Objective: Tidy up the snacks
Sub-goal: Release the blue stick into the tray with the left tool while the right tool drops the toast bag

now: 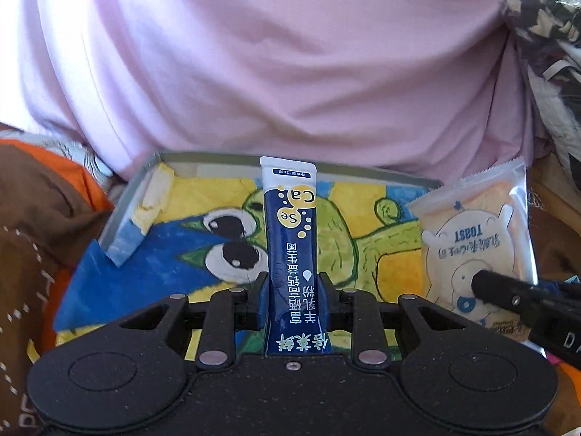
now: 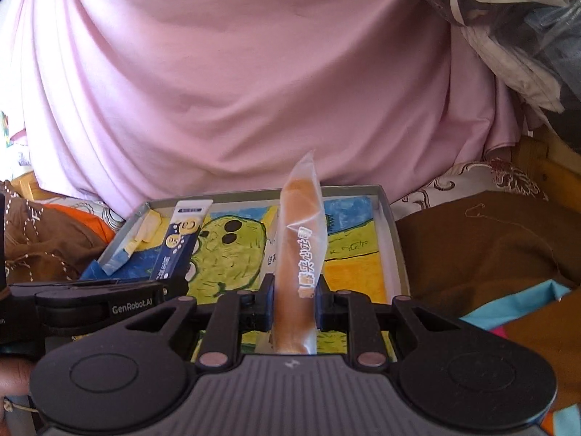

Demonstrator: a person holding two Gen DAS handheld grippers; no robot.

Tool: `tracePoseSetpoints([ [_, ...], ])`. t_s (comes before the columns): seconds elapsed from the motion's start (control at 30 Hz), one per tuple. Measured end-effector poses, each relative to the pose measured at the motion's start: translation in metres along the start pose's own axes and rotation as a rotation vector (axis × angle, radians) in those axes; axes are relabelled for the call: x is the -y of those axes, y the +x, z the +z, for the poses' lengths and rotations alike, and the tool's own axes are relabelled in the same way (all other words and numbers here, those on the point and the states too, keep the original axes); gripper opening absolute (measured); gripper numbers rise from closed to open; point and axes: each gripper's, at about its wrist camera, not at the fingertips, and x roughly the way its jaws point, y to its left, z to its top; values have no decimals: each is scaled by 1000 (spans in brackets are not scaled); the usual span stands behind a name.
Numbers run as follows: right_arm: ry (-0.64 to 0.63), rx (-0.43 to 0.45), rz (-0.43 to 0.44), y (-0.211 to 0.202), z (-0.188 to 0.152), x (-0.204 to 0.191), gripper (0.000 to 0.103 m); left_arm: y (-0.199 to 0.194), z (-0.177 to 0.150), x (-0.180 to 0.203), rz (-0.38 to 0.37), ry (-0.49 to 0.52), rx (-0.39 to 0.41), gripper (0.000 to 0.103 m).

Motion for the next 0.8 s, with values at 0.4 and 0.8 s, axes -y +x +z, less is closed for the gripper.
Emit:
tracePoseSetpoints([
  [0.4,-98,-17,-110,2,-1,-2,63,6,-7,3,-6,50,-3,56],
  [0.8,-243,211,-198,-54,-12,-13,103,-39,-4,-12,63,-85,106,99],
])
